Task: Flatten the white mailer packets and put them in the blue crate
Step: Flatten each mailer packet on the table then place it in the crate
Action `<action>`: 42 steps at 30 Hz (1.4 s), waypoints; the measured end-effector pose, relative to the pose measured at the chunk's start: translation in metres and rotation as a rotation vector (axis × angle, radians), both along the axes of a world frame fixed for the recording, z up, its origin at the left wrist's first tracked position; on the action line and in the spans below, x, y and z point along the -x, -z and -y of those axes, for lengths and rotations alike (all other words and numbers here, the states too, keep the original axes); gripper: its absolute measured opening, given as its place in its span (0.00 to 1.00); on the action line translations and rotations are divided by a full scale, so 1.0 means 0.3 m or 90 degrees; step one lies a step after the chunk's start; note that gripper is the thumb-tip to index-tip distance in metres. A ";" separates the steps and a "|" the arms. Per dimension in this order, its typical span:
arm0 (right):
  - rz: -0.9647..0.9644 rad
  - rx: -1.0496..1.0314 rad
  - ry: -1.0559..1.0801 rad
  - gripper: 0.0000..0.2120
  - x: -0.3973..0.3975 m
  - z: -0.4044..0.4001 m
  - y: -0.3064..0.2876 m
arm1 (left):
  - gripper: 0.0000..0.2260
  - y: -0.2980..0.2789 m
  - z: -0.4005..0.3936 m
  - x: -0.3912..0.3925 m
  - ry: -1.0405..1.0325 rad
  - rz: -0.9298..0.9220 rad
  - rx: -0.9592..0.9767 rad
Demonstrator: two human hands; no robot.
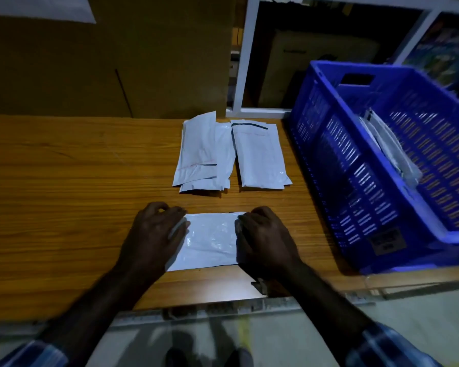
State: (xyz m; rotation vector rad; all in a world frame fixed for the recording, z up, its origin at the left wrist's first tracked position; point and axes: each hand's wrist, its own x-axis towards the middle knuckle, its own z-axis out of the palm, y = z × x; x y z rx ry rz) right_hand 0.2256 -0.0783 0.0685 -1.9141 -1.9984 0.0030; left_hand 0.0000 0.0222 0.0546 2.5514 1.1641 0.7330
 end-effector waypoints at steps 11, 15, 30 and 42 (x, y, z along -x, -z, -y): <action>0.027 0.177 -0.083 0.28 0.004 -0.037 -0.032 | 0.34 0.054 -0.021 -0.051 0.072 -0.203 0.061; 0.036 0.246 -0.075 0.38 -0.010 -0.100 -0.065 | 0.37 -0.017 -0.037 -0.083 0.075 -0.233 0.100; 0.120 -0.044 -0.052 0.15 0.106 0.019 -0.092 | 0.26 -0.034 0.041 0.070 0.133 -0.068 -0.105; 0.046 0.046 0.019 0.31 0.305 -0.024 0.164 | 0.24 0.118 0.081 0.045 0.068 -0.083 0.022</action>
